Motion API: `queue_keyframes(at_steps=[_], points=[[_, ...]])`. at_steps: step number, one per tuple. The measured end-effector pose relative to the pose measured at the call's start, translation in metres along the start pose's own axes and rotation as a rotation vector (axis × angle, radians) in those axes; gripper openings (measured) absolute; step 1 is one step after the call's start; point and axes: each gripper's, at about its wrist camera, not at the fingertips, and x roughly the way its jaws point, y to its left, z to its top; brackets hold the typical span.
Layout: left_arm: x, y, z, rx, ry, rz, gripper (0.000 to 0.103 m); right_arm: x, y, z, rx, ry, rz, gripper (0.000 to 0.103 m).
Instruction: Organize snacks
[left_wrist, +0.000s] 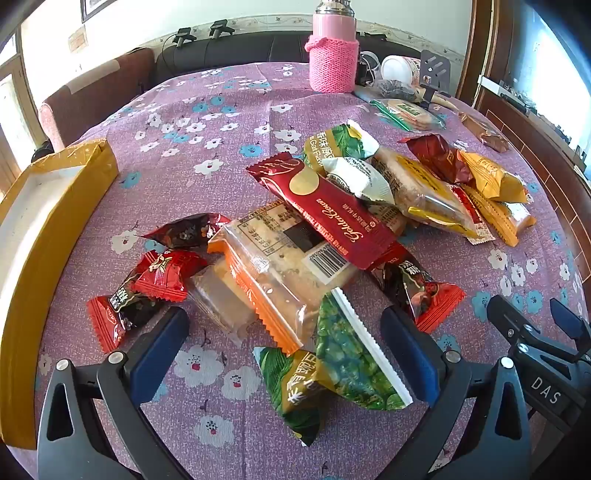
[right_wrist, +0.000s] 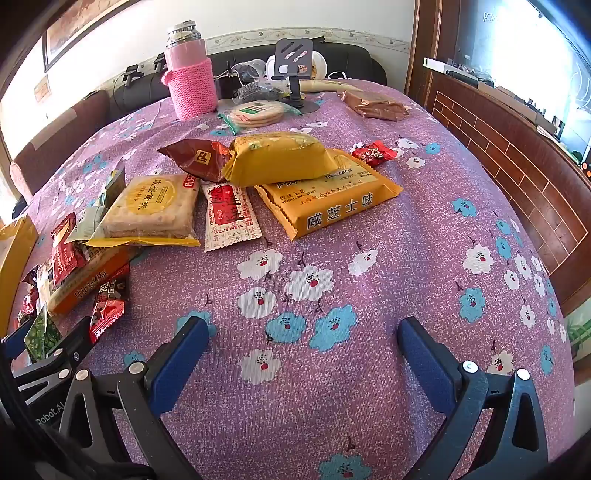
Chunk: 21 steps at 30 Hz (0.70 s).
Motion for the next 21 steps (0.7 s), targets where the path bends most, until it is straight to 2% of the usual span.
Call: queue_keyframes(at_steps=[21], points=[[0.0001,0.0003,0.0000,-0.005,0.003,-0.007,0.103,0.0000,0.0000,0.0000,0.000,0.000,0.000,0.103]])
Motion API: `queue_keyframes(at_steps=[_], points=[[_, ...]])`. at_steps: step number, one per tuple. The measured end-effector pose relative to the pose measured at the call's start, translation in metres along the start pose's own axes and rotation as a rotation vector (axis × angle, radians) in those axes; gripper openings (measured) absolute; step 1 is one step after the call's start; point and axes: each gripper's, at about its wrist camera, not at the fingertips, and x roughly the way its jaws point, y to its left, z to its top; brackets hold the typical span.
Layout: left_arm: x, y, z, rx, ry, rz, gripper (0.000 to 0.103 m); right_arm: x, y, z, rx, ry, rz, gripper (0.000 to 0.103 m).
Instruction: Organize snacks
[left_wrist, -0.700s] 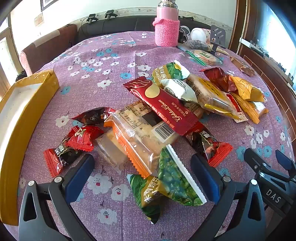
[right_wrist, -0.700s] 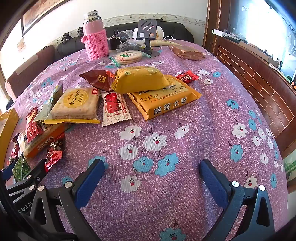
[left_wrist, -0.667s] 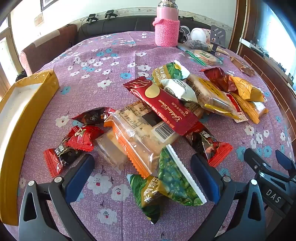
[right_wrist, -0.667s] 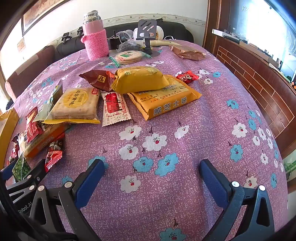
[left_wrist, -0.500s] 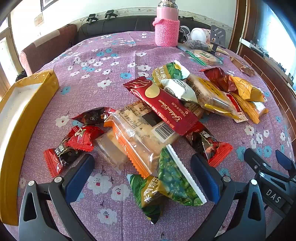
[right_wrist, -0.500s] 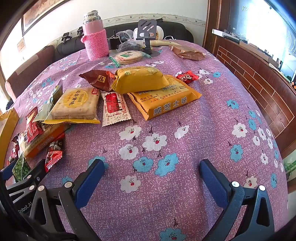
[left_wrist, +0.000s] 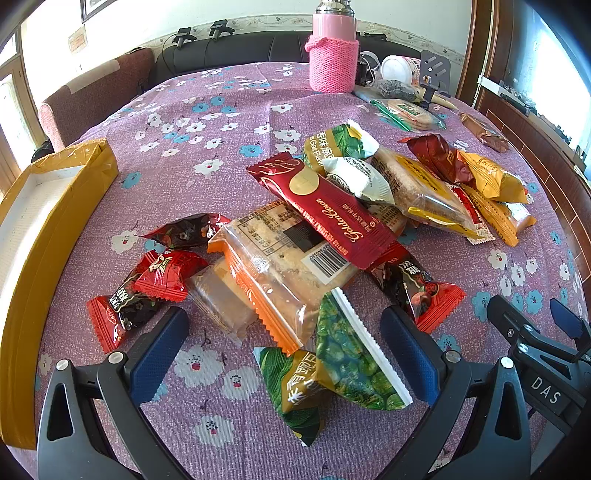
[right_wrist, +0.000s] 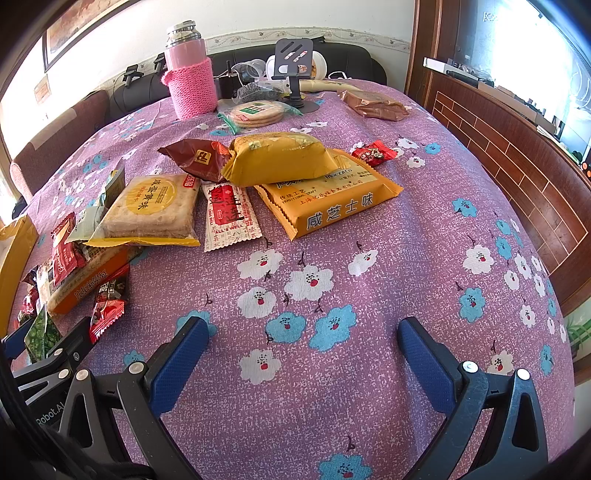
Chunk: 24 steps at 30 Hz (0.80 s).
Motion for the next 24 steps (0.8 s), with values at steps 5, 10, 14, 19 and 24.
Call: queue_keyframes(at_steps=[5,10,14,19,24], points=[[0.000,0.000,0.000,0.000,0.000,0.000,0.103,0.000,0.000,0.000,0.000,0.000,0.000,0.103],[0.000,0.000,0.000,0.000,0.000,0.000,0.103,0.000,-0.001,0.000,0.002,0.000,0.000,0.103],[0.000,0.000,0.000,0.000,0.003,-0.003,0.103,0.000,-0.003,0.000,0.006,0.000,-0.001,0.103],[-0.003,0.002,-0.003,0.053,0.048,-0.035,0.103,-0.002,-0.002,0.000,0.011,0.010,-0.002,0.103],[-0.013,-0.001,-0.013,0.125,0.088,-0.092,0.103,-0.008,-0.003,-0.006,-0.005,0.078,0.009,0.103]])
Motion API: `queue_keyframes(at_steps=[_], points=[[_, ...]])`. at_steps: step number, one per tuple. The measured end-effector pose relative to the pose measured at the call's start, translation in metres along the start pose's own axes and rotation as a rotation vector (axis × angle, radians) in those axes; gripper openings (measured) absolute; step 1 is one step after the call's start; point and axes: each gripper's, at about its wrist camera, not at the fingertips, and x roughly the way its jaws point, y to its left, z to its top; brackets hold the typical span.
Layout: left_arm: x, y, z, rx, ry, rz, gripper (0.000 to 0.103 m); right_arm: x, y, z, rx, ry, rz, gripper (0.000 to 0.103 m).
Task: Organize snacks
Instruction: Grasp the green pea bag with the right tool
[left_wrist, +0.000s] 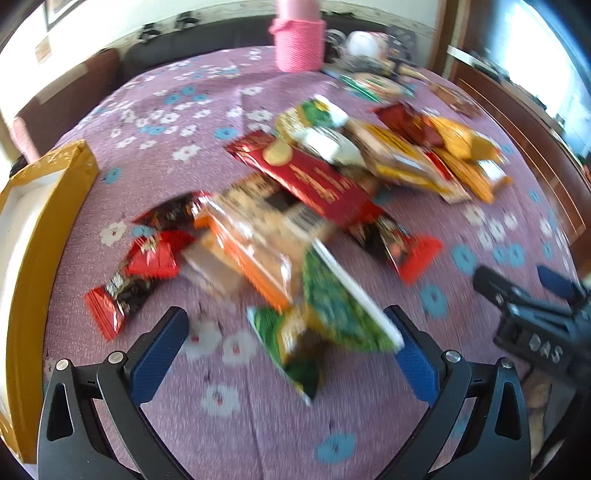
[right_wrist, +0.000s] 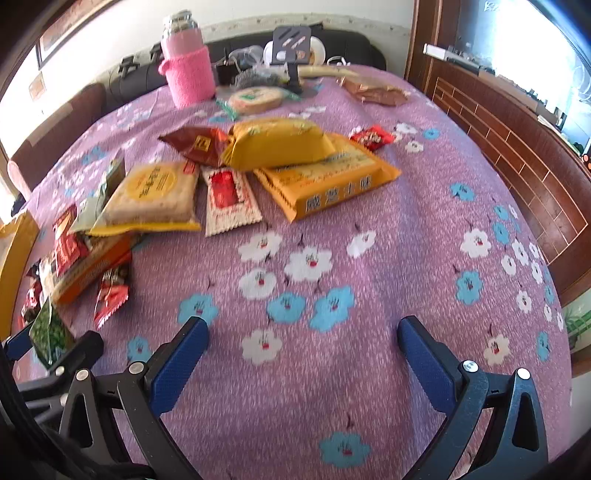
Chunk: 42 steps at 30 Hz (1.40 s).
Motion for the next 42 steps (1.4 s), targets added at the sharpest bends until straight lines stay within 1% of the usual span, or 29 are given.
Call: queue_keyframes(at_steps=[1,4,5,6,7,8,9,10,11,13,15,16,17,19,22,24,25,26,27,28,30,32,34,36,38,39,40,41,42], points=[[-0.005,0.000,-0.005,0.013,0.002,-0.037,0.103,-0.001,0.001,-0.004,-0.006,-0.001,0.004,0.103],[-0.032,0.010,-0.021,-0.023,-0.029,-0.160,0.086,-0.005,0.000,-0.010,-0.012,-0.007,0.012,0.103],[-0.044,0.014,-0.026,-0.029,-0.051,-0.183,0.086,-0.007,0.000,-0.011,-0.010,-0.011,0.013,0.103],[-0.063,0.018,-0.031,-0.024,-0.104,-0.194,0.086,-0.011,-0.001,-0.013,-0.002,-0.023,0.012,0.099],[-0.084,0.023,-0.037,-0.012,-0.166,-0.182,0.086,-0.018,-0.002,-0.017,0.009,-0.039,0.015,0.092],[-0.116,0.029,-0.045,0.004,-0.257,-0.161,0.086,-0.029,-0.003,-0.021,0.019,-0.059,0.035,0.089],[-0.134,0.033,-0.049,0.009,-0.301,-0.156,0.086,-0.041,-0.004,-0.025,0.028,-0.082,0.065,0.086],[-0.170,0.044,-0.058,0.007,-0.384,-0.149,0.086,-0.057,-0.005,-0.029,0.033,-0.115,0.093,0.084],[-0.197,0.054,-0.063,0.001,-0.446,-0.139,0.086,-0.078,-0.004,-0.034,0.031,-0.167,0.111,0.084],[-0.243,0.074,-0.069,-0.019,-0.553,-0.099,0.087,-0.122,-0.002,-0.042,0.013,-0.280,0.107,0.084],[-0.297,0.100,-0.076,-0.057,-0.677,-0.044,0.087,-0.176,0.001,-0.049,-0.012,-0.423,0.106,0.086],[-0.319,0.113,-0.080,-0.081,-0.721,-0.021,0.089,-0.209,0.002,-0.054,-0.024,-0.518,0.105,0.086],[-0.342,0.126,-0.083,-0.107,-0.758,0.008,0.091,-0.235,0.002,-0.059,-0.032,-0.591,0.113,0.086],[-0.380,0.151,-0.084,-0.154,-0.807,0.062,0.091,-0.273,0.002,-0.061,-0.034,-0.682,0.163,0.095],[-0.428,0.187,-0.073,-0.213,-0.848,0.142,0.091,-0.311,0.008,-0.051,-0.058,-0.763,0.211,0.101],[-0.452,0.208,-0.066,-0.267,-0.912,0.230,0.092,-0.325,0.012,-0.043,-0.071,-0.799,0.227,0.103],[-0.459,0.215,-0.065,-0.289,-0.944,0.281,0.096,-0.330,0.012,-0.039,-0.072,-0.800,0.241,0.103],[-0.462,0.221,-0.064,-0.315,-0.970,0.332,0.102,-0.330,0.013,-0.035,-0.061,-0.793,0.249,0.103],[-0.459,0.227,-0.063,-0.342,-0.980,0.356,0.103,-0.330,0.015,-0.035,-0.047,-0.786,0.254,0.103],[-0.452,0.232,-0.063,-0.363,-0.980,0.348,0.103,-0.326,0.016,-0.035,-0.036,-0.768,0.258,0.103],[-0.426,0.232,-0.060,-0.361,-0.959,0.304,0.103,-0.301,0.020,-0.028,-0.036,-0.708,0.248,0.103],[-0.388,0.224,-0.050,-0.334,-0.903,0.283,0.103,-0.270,0.030,-0.020,-0.048,-0.616,0.231,0.103],[-0.348,0.217,-0.041,-0.301,-0.849,0.230,0.103,-0.237,0.037,-0.020,-0.057,-0.544,0.239,0.101],[-0.324,0.213,-0.040,-0.291,-0.822,0.161,0.103,-0.207,0.049,-0.019,-0.074,-0.493,0.257,0.100],[-0.288,0.209,-0.035,-0.288,-0.794,0.071,0.103,-0.178,0.061,-0.019,-0.093,-0.423,0.317,0.097],[-0.277,0.207,-0.037,-0.287,-0.771,0.044,0.103,-0.168,0.066,-0.019,-0.099,-0.390,0.345,0.093],[-0.256,0.205,-0.031,-0.285,-0.729,0.016,0.103,-0.151,0.072,-0.019,-0.111,-0.335,0.395,0.087],[-0.244,0.202,-0.026,-0.276,-0.696,-0.003,0.103,-0.139,0.078,-0.019,-0.121,-0.298,0.421,0.084],[-0.231,0.197,-0.025,-0.266,-0.663,-0.019,0.103,-0.124,0.086,-0.020,-0.138,-0.256,0.442,0.077]])
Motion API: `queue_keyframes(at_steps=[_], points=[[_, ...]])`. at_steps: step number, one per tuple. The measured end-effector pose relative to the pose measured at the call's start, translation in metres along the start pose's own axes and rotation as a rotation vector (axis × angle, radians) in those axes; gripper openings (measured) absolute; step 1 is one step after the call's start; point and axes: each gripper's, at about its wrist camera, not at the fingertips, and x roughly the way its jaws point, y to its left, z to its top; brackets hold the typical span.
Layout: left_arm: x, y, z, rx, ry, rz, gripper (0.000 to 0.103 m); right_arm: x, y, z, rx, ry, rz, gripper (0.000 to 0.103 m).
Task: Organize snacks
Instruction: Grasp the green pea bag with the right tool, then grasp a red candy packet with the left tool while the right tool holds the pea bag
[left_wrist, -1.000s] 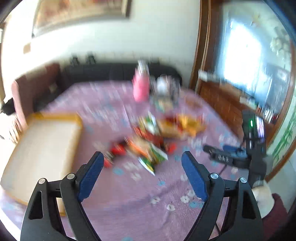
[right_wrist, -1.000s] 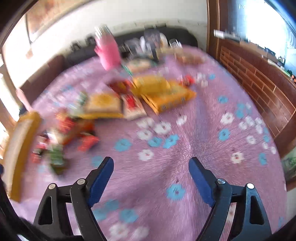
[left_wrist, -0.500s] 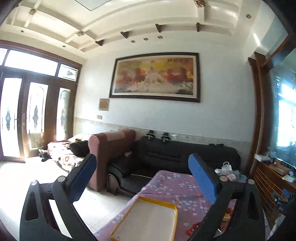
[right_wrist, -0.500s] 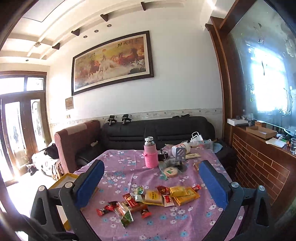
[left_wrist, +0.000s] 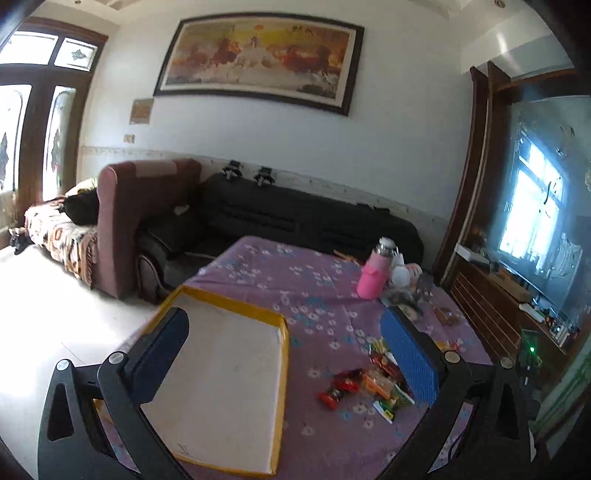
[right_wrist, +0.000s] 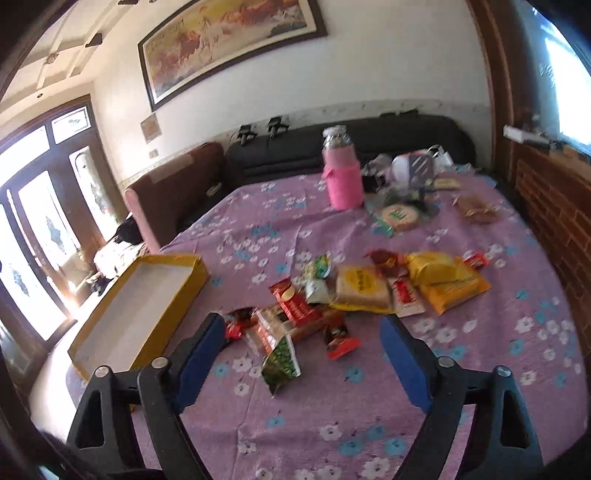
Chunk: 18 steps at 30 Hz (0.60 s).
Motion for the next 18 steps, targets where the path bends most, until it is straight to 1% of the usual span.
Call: queue_keyframes(at_steps=[1,2,3,4,5,8,12,14,15,16,18], points=[[0.011,-0.003,-0.009,-0.002,0.036,-0.011,0.103,0.011,0.001,-0.002,-0.007,0.027,0.014,0.070],[0.027,-0.004,-0.017,-0.013,0.078,-0.040,0.101,0.024,0.004,-0.005,-0.017,0.060,0.033,0.068],[0.034,-0.009,-0.022,-0.020,0.107,-0.074,0.098,0.035,0.006,-0.008,-0.025,0.083,0.045,0.068],[0.046,-0.013,-0.027,-0.024,0.140,-0.109,0.093,0.043,0.008,-0.009,-0.032,0.100,0.051,0.068],[0.054,-0.016,-0.033,-0.022,0.171,-0.126,0.092,0.055,0.010,-0.012,-0.046,0.123,0.050,0.068],[0.075,-0.025,-0.046,-0.020,0.239,-0.141,0.092,0.075,0.010,-0.020,-0.044,0.162,0.030,0.069],[0.098,-0.036,-0.051,-0.018,0.302,-0.148,0.092,0.091,0.009,-0.031,-0.001,0.202,0.054,0.069],[0.112,-0.044,-0.053,-0.013,0.342,-0.168,0.092,0.096,0.010,-0.035,0.011,0.218,0.081,0.068],[0.119,-0.049,-0.053,-0.008,0.364,-0.176,0.092,0.100,0.009,-0.037,0.019,0.230,0.091,0.053],[0.127,-0.056,-0.056,0.002,0.386,-0.183,0.092,0.103,0.007,-0.039,0.035,0.250,0.101,0.034],[0.143,-0.068,-0.061,0.036,0.424,-0.192,0.092,0.102,-0.002,-0.037,0.080,0.241,0.125,0.034]])
